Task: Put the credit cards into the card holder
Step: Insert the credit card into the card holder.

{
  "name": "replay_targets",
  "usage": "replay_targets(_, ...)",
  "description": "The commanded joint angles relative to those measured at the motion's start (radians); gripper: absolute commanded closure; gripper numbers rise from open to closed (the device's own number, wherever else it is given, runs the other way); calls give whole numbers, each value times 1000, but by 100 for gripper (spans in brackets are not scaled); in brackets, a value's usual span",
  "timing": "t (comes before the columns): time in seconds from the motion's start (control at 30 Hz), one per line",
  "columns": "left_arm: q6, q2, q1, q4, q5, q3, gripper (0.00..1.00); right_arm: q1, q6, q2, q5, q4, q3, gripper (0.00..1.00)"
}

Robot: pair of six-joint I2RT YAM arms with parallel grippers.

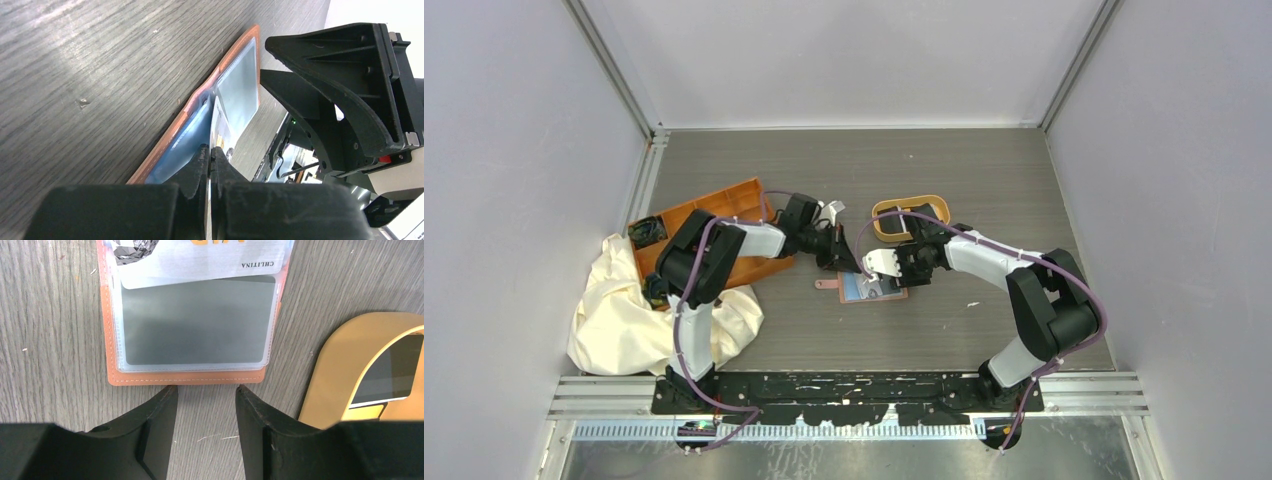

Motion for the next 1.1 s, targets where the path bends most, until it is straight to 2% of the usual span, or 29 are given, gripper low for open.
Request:
replay_targets(0.0, 41, 22, -4, -67, -11, 48, 100, 8, 1, 21, -18, -18, 2, 48)
replay_targets(0.3, 69, 41, -6, -120, -8, 87, 100, 7, 1, 17, -21, -19, 2, 48)
replay_targets(0.93, 54, 83, -11, -122, 32, 137, 100, 9, 3, 14, -24, -22, 4, 48)
replay_targets(1.07, 52, 63, -11, -147, 22, 112, 100, 9, 3, 13, -26, -21, 3, 48)
